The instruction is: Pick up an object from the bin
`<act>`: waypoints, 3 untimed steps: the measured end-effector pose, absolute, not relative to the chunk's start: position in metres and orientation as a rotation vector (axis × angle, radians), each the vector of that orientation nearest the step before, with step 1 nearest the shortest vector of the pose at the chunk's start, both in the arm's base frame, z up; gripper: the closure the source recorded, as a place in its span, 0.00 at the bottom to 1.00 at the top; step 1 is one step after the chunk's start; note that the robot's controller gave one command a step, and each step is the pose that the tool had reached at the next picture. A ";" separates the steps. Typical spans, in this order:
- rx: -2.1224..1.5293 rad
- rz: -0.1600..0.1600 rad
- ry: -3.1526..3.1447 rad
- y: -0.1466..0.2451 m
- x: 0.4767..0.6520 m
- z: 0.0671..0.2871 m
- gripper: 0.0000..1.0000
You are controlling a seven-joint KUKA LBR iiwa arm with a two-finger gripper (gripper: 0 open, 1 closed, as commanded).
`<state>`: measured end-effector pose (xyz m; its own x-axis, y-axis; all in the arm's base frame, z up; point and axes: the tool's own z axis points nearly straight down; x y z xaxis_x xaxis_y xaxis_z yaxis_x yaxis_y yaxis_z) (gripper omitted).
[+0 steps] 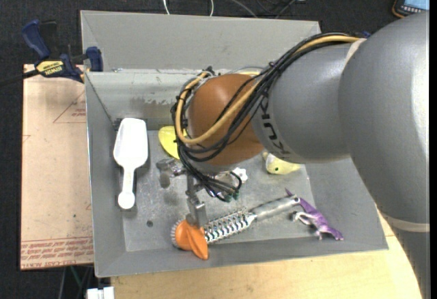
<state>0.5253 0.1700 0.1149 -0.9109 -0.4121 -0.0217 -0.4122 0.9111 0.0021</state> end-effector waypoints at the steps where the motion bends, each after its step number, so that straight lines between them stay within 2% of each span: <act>1: -0.819 0.009 2.999 0.169 0.520 0.102 0.00; 2: -1.092 0.006 2.914 0.152 0.554 0.138 0.00; 3: -1.427 0.008 2.765 0.194 0.487 0.115 0.00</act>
Offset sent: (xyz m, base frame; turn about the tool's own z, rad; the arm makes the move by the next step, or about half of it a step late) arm 0.0417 -0.0255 0.0337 -0.3547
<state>0.4870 0.1938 0.1150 -0.5790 -0.8148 -0.0293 -0.8150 0.5794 -0.0091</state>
